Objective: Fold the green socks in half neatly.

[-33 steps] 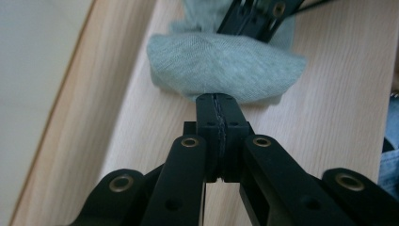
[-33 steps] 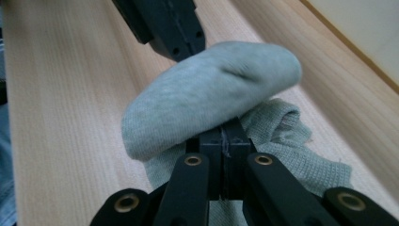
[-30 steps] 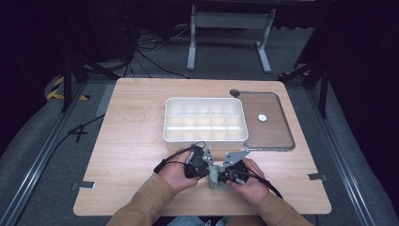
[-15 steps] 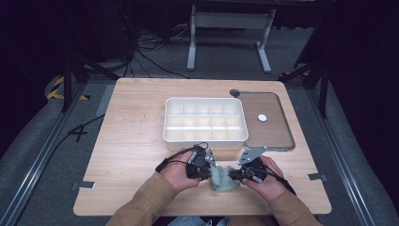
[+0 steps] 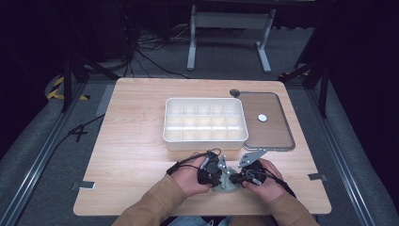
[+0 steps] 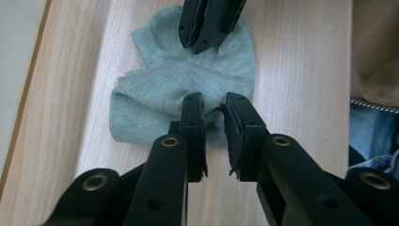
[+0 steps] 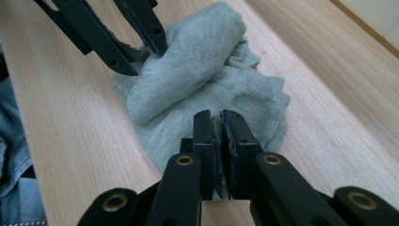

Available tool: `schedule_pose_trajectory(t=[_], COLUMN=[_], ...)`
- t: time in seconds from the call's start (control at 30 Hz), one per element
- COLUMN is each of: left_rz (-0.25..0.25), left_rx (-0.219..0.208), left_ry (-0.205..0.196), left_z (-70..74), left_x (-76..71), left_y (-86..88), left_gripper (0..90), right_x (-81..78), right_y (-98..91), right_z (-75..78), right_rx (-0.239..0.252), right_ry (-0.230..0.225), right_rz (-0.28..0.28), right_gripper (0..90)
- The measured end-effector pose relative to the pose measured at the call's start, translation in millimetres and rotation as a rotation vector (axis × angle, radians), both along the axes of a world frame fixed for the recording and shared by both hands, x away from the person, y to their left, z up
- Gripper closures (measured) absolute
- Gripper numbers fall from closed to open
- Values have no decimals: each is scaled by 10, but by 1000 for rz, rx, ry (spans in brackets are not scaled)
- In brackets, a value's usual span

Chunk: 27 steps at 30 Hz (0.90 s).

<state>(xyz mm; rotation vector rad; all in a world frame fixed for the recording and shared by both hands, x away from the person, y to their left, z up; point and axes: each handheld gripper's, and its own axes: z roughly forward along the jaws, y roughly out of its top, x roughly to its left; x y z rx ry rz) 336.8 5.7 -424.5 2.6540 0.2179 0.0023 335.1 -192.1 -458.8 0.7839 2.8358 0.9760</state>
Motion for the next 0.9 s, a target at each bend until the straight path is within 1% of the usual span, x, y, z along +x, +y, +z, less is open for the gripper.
schedule_pose_trajectory(t=[0.07, 0.13, 0.17, 0.2, 0.23, 0.27, 0.3, 0.37, 0.43, 0.47, 0.5, 0.57, 0.63, 0.67, 0.7, 0.8, 0.83, 0.9], left_rz=[16, 47, 62, 69, 96, 96, 107, 108, 104, 109, 117, 127, 108, 99, 74, 36, 34, 45], left_rx=[-29, -64, -73, -70, -65, -65, -49, -12, 29, 34, 32, 1, -37, -41, -27, 16, 17, 10], left_ry=[-3, -9, -16, -25, -26, -26, -16, 5, 9, 1, -11, -20, -17, -11, -3, 20, 22, 36], left_z=[71, 176, 209, 239, 253, 253, 248, 172, 83, 44, 17, -10, -27, -37, -65, -164, -183, -187], left_x=[8, 22, 24, 34, 40, 40, 46, 40, 38, 42, 47, 50, 41, 31, 8, -30, -26, -18], left_y=[64, 155, 184, 209, 227, 227, 229, 181, 116, 85, 55, -6, -80, -110, -159, -235, -244, -239], left_gripper=[760, 745, 726, 721, 719, 721, 721, 731, 735, 742, 756, 770, 790, 803, 809, 828, 832, 835], right_x=[-10, -13, -13, -11, -7, -7, -1, 2, 2, 4, 4, 8, 8, 10, 11, 14, 13, 13], right_y=[-17, -42, -52, -62, -70, -70, -82, -92, -89, -85, -82, -86, -88, -91, -92, -102, -104, -103], right_z=[38, 89, 103, 106, 99, 99, 86, 55, 31, 21, 13, 9, 4, 4, 2, -7, -8, -7], right_rx=[3, 19, 20, 16, 13, 13, 8, -2, -4, -3, -1, 1, 5, 8, 12, 17, 18, 16], right_ry=[-12, -22, -25, -23, -24, -24, -20, -12, -4, -2, 0, 0, 6, 10, 13, 14, 14, 13], right_rz=[-3, -5, -7, -11, -13, -13, -15, -14, -11, -9, -10, -6, -7, -6, -6, -11, -12, -11], right_gripper=[849, 848, 846, 844, 844, 844, 844, 848, 854, 858, 860, 861, 864, 864, 865, 865, 865, 865])
